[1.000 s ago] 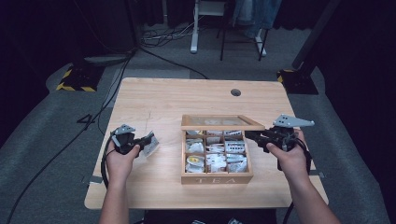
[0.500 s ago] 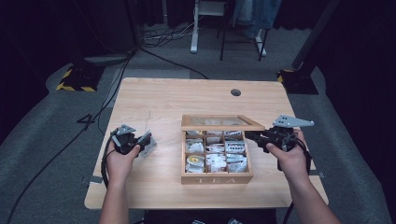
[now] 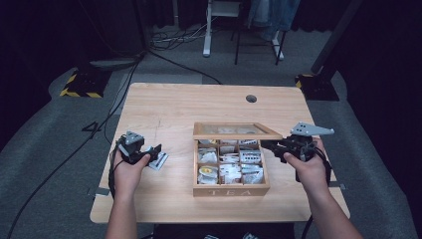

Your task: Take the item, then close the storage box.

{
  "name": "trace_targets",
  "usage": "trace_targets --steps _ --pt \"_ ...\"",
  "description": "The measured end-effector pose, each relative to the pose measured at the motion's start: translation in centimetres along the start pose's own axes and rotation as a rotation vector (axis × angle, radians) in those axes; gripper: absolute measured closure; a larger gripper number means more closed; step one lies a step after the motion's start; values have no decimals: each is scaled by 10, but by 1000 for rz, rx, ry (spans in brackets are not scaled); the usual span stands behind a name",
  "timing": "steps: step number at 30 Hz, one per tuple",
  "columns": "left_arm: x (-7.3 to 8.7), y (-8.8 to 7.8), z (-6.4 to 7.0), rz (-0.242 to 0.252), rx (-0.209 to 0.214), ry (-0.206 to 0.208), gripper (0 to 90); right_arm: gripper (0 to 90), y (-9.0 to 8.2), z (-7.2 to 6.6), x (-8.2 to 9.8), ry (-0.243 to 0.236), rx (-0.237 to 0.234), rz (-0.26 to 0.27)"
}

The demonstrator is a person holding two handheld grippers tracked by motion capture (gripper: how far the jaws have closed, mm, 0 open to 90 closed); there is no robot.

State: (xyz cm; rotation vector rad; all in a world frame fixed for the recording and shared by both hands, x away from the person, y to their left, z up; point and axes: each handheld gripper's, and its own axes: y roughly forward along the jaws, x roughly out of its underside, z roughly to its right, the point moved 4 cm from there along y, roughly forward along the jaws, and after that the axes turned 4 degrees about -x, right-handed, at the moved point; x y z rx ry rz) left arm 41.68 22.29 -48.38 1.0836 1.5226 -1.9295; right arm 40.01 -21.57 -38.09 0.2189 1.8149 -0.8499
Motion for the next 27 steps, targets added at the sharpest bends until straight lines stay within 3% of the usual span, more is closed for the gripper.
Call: trace_targets --steps 7,16,19,22,27 --pt "-14 -13 19 21 39 52 273 710 0 0 0 0 -1 -2" --pt "-21 -24 43 -3 111 116 278 707 1 1 0 2 -4 -5" --pt "-19 -28 54 -22 145 120 280 705 1 1 0 3 -9 -9" --pt "-16 -36 67 -45 166 179 279 703 2 1 2 7 -14 -18" --pt "1 -47 86 -67 205 224 277 703 2 1 5 12 -17 -32"
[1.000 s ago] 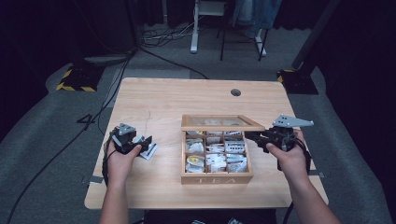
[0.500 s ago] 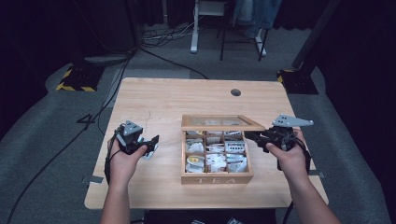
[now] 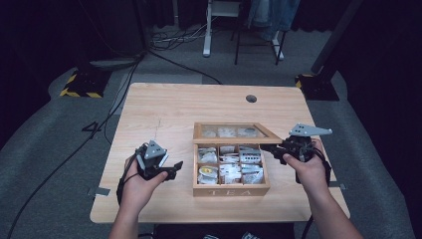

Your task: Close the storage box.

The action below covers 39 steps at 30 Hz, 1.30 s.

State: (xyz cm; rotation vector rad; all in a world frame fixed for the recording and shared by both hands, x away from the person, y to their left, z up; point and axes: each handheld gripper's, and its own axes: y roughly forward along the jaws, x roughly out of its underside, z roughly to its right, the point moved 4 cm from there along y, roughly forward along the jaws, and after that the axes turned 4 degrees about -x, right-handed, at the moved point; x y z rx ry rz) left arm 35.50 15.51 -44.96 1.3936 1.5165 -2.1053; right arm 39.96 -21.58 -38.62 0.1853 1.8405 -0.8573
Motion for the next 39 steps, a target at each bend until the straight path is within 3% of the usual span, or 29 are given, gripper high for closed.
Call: trace_targets --steps 9,16,21,24,29,31,36,39 --pt "33 3 25 -48 76 41 275 677 -5 -3 5 11 8 -24" --pt "52 20 30 -126 110 60 272 669 -14 -5 9 5 15 -73" --pt "61 35 31 -158 127 80 273 650 -16 -6 16 0 16 -133" --pt "65 42 31 -173 139 95 273 631 -16 -6 17 -19 30 -136" --pt "66 46 28 -123 138 105 261 622 -18 -9 17 -37 36 -153" --pt "68 48 27 -99 124 132 243 618 -19 -10 17 -39 33 -161" --pt "67 50 30 -108 101 171 214 609 -18 -12 19 -47 23 -184" --pt "67 50 29 -108 103 171 211 608 -17 -14 20 -53 17 -205"
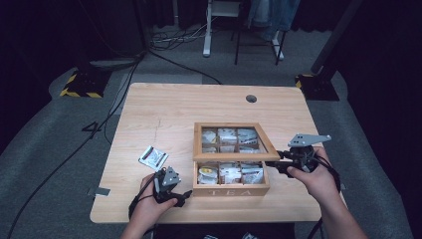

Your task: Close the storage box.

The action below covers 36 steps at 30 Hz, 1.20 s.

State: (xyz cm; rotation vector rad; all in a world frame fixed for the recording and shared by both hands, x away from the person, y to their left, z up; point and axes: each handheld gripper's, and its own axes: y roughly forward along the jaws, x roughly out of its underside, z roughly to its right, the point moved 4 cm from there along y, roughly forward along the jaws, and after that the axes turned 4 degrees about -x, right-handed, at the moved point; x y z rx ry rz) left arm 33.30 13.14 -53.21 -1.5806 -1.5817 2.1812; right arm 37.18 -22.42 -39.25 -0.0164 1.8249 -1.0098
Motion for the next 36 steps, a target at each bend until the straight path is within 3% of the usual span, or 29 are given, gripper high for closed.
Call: trace_targets --steps 13,23,36 --pt "0 0 0 1 -1 0 211 549 2 -9 5 3 -49 -105" --pt "0 0 0 2 -1 0 211 520 -1 -12 10 -29 -52 -189" --pt "0 0 0 2 -1 0 211 498 8 -14 19 -67 -69 -305"
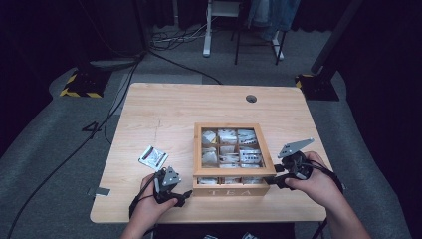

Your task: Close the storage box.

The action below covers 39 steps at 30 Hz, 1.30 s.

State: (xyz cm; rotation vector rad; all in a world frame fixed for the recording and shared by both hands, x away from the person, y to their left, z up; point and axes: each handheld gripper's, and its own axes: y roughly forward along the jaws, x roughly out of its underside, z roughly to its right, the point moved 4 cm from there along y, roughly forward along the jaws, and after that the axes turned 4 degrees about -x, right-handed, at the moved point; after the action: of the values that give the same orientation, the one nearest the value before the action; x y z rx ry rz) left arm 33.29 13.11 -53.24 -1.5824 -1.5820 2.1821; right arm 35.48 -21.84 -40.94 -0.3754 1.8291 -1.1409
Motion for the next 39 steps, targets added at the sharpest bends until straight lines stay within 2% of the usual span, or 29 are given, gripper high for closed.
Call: trace_targets --steps 7,16,26,37,39 --pt "0 0 0 -2 0 2 211 486 8 0 3 -14 -10 -67" --pt "0 0 0 -2 0 2 211 476 17 0 6 -18 -16 -123" --pt "0 0 0 -1 0 2 211 453 23 1 9 -22 -19 -169" --pt "0 0 0 -1 -2 3 211 453 26 0 10 -28 -10 -183" --pt "0 0 0 -1 0 2 211 421 27 0 11 -34 -12 -189"
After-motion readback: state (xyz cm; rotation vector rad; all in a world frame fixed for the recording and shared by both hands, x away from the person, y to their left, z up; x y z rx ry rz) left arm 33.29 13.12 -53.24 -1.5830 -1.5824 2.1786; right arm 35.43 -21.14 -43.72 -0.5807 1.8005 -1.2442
